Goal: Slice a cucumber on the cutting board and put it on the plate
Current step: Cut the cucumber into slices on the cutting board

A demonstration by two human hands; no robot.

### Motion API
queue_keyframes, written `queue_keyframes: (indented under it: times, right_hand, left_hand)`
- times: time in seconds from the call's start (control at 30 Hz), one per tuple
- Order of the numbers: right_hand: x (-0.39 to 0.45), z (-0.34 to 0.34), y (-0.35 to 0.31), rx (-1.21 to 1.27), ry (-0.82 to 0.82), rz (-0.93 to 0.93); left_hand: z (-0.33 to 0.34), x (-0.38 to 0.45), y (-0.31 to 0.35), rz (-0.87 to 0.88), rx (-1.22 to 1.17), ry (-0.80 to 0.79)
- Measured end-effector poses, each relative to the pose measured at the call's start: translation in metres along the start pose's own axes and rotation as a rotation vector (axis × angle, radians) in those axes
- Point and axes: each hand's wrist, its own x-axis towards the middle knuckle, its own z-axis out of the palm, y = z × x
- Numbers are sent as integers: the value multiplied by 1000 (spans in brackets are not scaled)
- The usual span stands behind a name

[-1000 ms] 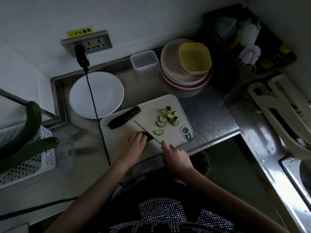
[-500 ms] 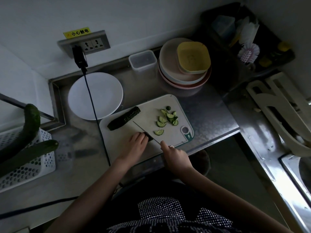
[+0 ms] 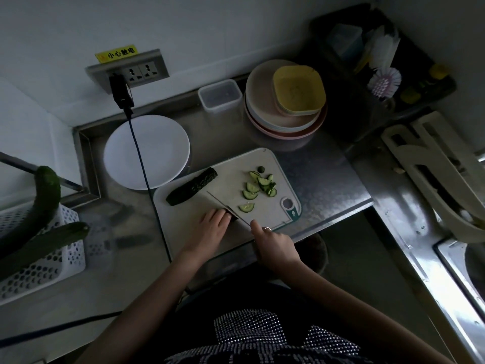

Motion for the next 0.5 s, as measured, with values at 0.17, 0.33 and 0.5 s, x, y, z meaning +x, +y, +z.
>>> queue_keyframes:
  times: [0.17,0.33,0.5]
  right_hand:
    - [-2,-3,-4,22,57,-7]
    - [-3,-7,-7,43,72,-15]
    - [-3,-3,-5,36,31,-34]
  left_hand:
    - [-2,-2,2,-21,-22,19]
    - [-8,0,5,-51,-43,-8]
    - [-9,-2,5,-53,-54,-13]
